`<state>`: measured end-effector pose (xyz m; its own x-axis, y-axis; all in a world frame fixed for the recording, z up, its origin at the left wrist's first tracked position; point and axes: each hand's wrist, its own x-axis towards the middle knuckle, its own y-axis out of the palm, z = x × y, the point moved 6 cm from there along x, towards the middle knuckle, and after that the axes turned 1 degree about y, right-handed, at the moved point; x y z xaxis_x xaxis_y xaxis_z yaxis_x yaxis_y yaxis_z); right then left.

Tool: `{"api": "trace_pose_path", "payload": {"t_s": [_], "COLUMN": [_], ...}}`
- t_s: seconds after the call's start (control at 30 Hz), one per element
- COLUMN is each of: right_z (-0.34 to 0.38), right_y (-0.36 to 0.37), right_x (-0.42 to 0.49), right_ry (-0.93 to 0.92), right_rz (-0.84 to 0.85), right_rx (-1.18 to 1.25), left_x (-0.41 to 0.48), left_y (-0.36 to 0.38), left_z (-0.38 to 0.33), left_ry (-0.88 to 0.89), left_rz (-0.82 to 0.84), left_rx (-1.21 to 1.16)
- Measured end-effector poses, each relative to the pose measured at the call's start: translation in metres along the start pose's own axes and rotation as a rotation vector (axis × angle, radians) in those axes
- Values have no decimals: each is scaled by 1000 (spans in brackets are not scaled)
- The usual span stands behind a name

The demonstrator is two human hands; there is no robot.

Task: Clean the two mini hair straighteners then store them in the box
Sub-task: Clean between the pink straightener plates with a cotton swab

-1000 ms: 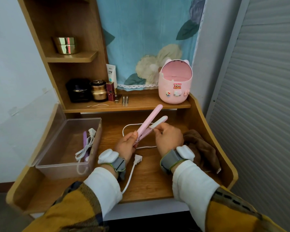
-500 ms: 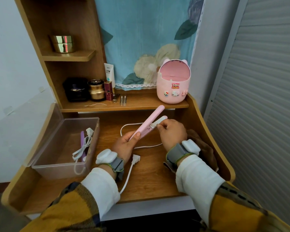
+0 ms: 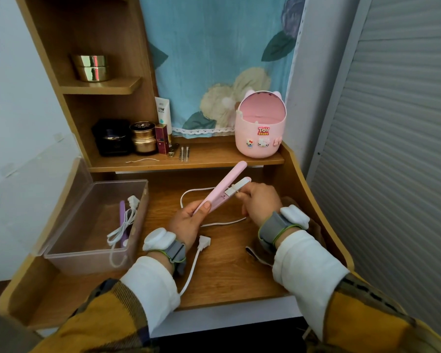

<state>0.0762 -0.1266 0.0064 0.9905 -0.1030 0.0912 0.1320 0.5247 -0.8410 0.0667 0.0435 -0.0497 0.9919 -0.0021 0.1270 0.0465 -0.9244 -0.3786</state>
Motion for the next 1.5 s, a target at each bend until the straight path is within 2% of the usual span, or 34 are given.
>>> {"api": "trace_pose_path", "payload": {"t_s": [0.1, 0.27, 0.43, 0.53, 0.6, 0.9, 1.27, 1.5], "right_z": [-3, 2, 12, 8, 4, -23, -25, -29], "right_y": [5, -9, 1, 3, -3, -29, -26, -24], "right_x": [0, -4, -6, -3, -2, 2, 5, 1], "right_ry": [62, 0, -112, -81, -32, 147, 156, 153], "right_rz": [36, -120, -49, -43, -100, -327, -330, -297], "right_rx": [117, -178, -304, -390, -414, -171, -136, -109], "left_x": [1, 0, 0, -1, -2, -1, -2, -2], "left_y": [0, 0, -1, -1, 0, 1, 1, -2], "left_z": [0, 0, 0, -2, -3, -3, -8, -6], "left_ry": [1, 4, 4, 18, 26, 21, 32, 46], "left_rz": [-2, -8, -14, -11, 1, 31, 53, 5], "left_rx": [-6, 0, 19, 25, 23, 20, 125, 63]}}
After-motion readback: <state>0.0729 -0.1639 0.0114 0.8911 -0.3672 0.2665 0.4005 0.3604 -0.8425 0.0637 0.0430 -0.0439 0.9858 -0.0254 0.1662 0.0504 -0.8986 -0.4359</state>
